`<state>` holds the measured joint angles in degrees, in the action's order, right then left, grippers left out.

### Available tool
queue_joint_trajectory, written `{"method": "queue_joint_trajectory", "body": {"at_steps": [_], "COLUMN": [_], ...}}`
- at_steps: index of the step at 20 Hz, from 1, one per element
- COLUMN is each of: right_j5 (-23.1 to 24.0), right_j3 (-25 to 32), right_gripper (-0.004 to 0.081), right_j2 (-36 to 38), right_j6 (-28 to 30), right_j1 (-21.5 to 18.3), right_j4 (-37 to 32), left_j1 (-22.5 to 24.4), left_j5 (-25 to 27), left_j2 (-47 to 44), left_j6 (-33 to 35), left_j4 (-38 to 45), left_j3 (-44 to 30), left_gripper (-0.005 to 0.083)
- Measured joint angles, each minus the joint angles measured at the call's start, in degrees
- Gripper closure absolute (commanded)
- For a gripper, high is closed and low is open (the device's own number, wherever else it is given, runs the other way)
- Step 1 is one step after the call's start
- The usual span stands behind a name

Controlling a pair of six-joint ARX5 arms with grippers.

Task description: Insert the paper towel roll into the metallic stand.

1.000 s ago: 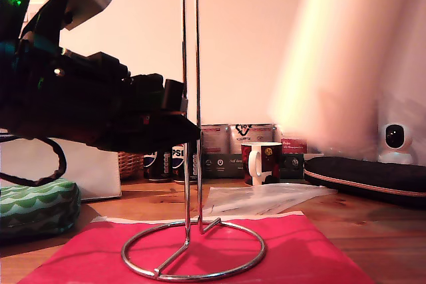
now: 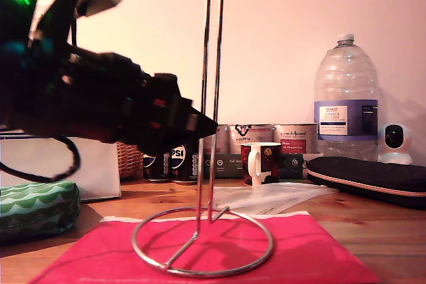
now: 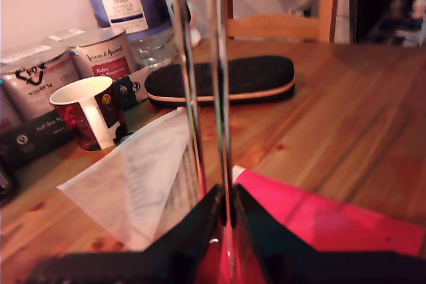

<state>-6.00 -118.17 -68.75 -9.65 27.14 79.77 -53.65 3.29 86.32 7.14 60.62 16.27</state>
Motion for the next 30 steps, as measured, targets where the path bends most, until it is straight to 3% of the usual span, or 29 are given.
{"method": "queue_joint_trajectory", "body": {"at_steps": [9,18,30], "right_j5": [-1.18,-4.15,-8.46], "right_j3": [0.0,0.0,0.0], "right_gripper": [0.0782,0.0782,0.0782], "right_j2": [3.67,3.48,3.48], "right_j6": [-0.17,-0.17,-0.61], "right_j1": [0.0,0.0,1.88], "right_j4": [0.0,0.02,0.02], "left_j1": [0.0,0.68,7.02], "left_j5": [0.28,8.44,15.02], "left_j2": [-9.27,-16.17,-19.61], "left_j6": [7.61,22.27,32.81], "left_j4": [-7.52,-18.97,-20.35], "left_j3": [-0.46,-0.2,3.28], "left_gripper": [0.0798,0.0798,0.0798]}}
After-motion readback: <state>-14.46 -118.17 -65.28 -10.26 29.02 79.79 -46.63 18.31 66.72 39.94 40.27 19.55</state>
